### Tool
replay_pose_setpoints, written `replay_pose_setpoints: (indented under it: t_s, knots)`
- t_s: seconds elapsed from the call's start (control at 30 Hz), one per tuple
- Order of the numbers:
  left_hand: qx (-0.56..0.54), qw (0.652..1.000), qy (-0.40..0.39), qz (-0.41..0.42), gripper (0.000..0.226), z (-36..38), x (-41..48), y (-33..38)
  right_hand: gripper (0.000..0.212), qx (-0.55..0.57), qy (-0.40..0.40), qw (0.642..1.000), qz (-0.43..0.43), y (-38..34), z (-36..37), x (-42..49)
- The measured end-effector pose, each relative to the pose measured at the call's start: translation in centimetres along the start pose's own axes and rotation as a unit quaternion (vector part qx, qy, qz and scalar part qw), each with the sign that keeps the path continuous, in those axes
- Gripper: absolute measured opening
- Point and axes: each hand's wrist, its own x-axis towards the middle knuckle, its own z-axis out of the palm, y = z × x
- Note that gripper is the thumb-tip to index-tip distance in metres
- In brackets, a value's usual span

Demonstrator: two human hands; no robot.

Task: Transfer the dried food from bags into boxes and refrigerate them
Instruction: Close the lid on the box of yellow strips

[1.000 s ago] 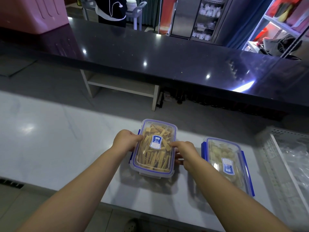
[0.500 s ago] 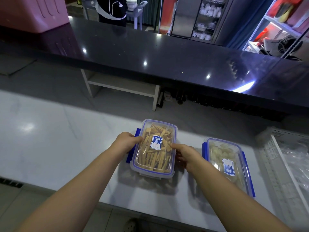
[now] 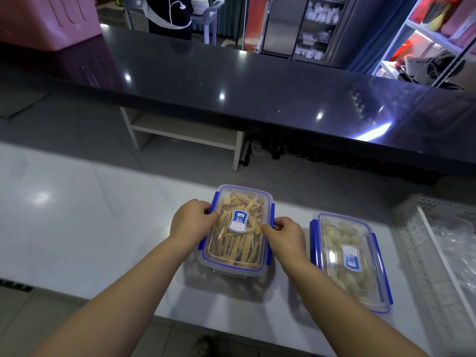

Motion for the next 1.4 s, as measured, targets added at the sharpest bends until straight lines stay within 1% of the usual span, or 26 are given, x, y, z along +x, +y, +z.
replay_pose_setpoints:
  t_s: [0.07, 0.2, 0.37, 0.47, 0.63, 0.8, 0.9, 1.0, 1.1, 1.17, 1.23, 1.3, 1.4]
  knots:
    - [0.013, 1.0, 0.0, -0.001, 0.026, 0.0, 0.0, 0.1, 0.018, -0.012, 0.003, 1.0, -0.007, 0.0, 0.1, 0.0]
    - [0.028, 1.0, 0.003, 0.001, 0.026, 0.0, 0.0, 0.2, 0.011, -0.046, 0.019, 0.999, -0.017, 0.2, 0.3, 0.1]
    - [0.037, 0.999, -0.001, -0.002, 0.025, 0.0, 0.1, 0.1, 0.014, -0.102, 0.029, 0.993, -0.045, 0.6, 0.7, 0.5]
    - [0.031, 1.0, -0.001, -0.003, 0.026, 0.0, 0.1, 0.1, 0.014, -0.113, 0.026, 0.992, -0.055, 0.9, 0.7, 0.7]
    - [0.003, 1.0, -0.01, 0.002, 0.033, -0.1, -0.3, -0.1, 0.014, -0.064, 0.018, 0.996, -0.051, 1.0, 0.5, 0.4]
    - [-0.057, 0.997, -0.052, -0.029, 0.044, -0.5, -0.6, -1.3, 0.036, 0.02, -0.032, 0.999, -0.002, 1.5, -0.1, -0.3]
    - [-0.059, 0.995, -0.068, -0.043, 0.043, -0.3, -0.9, -1.6, 0.041, 0.026, -0.032, 0.999, 0.018, 1.9, -0.3, -0.6]
    - [-0.064, 0.996, -0.058, -0.035, 0.033, 0.0, -0.8, -1.4, 0.038, 0.027, -0.039, 0.999, 0.017, 1.7, -0.2, -0.7]
    - [-0.078, 0.995, -0.054, -0.031, 0.033, 0.0, -0.6, -0.4, 0.039, 0.039, -0.037, 0.998, 0.027, 1.3, -0.3, -0.8]
    - [-0.096, 0.994, -0.049, -0.021, 0.034, 0.1, -0.3, 0.6, 0.035, 0.057, -0.014, 0.998, 0.029, 1.1, -0.6, -0.9]
    - [-0.114, 0.992, -0.049, -0.006, 0.031, 0.2, 0.2, 1.7, 0.024, 0.075, 0.017, 0.997, 0.021, 0.9, -1.2, -1.0]
    - [-0.115, 0.991, -0.062, 0.013, 0.029, 0.4, 0.7, 2.8, 0.015, 0.081, 0.047, 0.995, 0.016, 0.8, -2.0, -1.1]
    - [-0.09, 0.991, -0.098, 0.03, 0.03, 1.2, 1.7, 3.8, 0.011, 0.059, 0.079, 0.995, 0.021, 0.9, -2.9, -1.1]
